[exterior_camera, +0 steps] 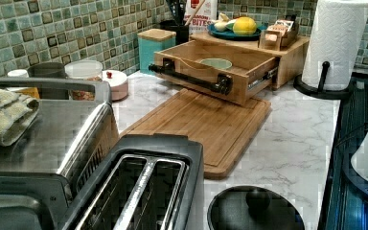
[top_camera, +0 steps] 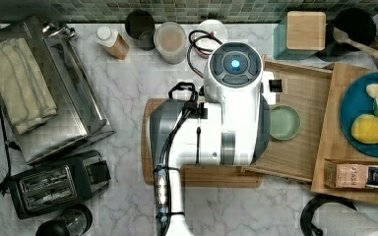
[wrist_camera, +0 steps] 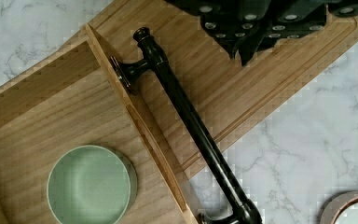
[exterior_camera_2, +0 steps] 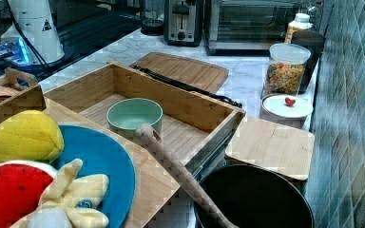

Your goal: Close the drawer.

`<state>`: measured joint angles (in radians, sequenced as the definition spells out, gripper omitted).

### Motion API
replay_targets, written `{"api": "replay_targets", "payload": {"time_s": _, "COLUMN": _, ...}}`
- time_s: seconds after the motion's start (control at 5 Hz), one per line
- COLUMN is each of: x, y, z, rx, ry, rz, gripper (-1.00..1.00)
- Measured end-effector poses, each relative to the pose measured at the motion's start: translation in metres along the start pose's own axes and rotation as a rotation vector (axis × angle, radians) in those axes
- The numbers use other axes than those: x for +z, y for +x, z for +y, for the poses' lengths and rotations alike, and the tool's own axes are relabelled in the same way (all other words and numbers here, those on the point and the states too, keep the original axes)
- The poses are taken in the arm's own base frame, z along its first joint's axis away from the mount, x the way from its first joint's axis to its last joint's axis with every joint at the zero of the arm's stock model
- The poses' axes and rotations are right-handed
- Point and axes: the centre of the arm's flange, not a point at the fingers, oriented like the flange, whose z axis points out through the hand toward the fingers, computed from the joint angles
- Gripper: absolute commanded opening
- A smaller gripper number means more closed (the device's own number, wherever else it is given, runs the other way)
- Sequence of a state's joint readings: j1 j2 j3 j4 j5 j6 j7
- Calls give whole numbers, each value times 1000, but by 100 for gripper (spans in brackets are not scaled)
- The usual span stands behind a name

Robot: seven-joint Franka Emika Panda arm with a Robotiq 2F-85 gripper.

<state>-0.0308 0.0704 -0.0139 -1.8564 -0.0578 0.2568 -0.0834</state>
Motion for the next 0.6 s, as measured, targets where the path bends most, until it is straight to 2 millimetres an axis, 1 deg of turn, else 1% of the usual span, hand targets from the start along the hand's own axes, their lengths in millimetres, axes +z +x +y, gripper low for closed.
{"api": "replay_targets", "payload": {"time_s": 0.6, "x": 11, "y": 1, "z": -2, "rx": -4, "ry": -15, "rz": -10, "gripper": -100}}
